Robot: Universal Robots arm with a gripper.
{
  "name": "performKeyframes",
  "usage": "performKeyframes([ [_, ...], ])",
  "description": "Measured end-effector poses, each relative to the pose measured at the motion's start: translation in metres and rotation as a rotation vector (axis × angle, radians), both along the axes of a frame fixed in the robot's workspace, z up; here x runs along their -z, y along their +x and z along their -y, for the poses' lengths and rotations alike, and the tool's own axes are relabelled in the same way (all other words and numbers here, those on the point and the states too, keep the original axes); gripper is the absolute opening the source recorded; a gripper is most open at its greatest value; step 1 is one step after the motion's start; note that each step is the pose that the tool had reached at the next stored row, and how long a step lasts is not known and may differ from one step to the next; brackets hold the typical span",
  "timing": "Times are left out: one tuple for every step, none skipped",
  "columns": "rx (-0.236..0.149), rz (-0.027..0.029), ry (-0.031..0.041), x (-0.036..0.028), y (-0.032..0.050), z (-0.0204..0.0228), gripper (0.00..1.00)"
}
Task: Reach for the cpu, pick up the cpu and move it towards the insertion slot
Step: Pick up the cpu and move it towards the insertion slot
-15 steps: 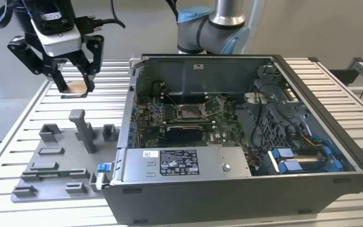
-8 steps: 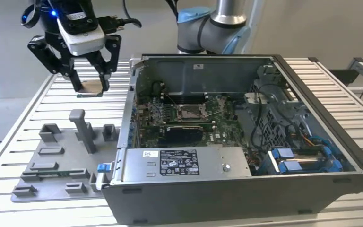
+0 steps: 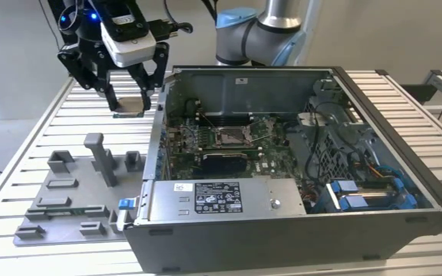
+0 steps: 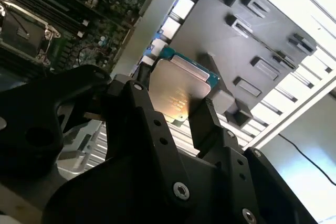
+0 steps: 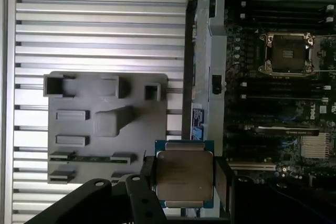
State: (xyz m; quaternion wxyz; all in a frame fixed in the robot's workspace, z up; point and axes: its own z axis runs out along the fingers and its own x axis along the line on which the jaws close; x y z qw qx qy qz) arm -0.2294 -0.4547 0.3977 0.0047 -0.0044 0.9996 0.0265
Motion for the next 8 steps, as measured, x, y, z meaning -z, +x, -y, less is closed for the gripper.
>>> performKeyframes([
  [0.000, -0.0001, 0.0000, 0.0000, 0.0036, 0.0000, 0.00],
  [0.000, 0.0000, 0.0000, 0.0000, 0.0073, 0.0000, 0.00],
  [0.000, 0.0000, 0.0001, 0.0000, 0.0108, 0.0000, 0.00],
  [0.000, 0.0000, 0.0001, 0.0000, 0.0140, 0.0000, 0.00],
  [0.000, 0.0000, 0.0001, 0.0000, 0.0170, 0.0000, 0.00],
  [0.000, 0.0000, 0.0001, 0.0000, 0.0198, 0.0000, 0.00],
  [0.000, 0.0001, 0.0001, 0.0000, 0.0228, 0.0000, 0.00],
  [0.000, 0.0000, 0.0000, 0.0000, 0.0259, 0.0000, 0.00],
])
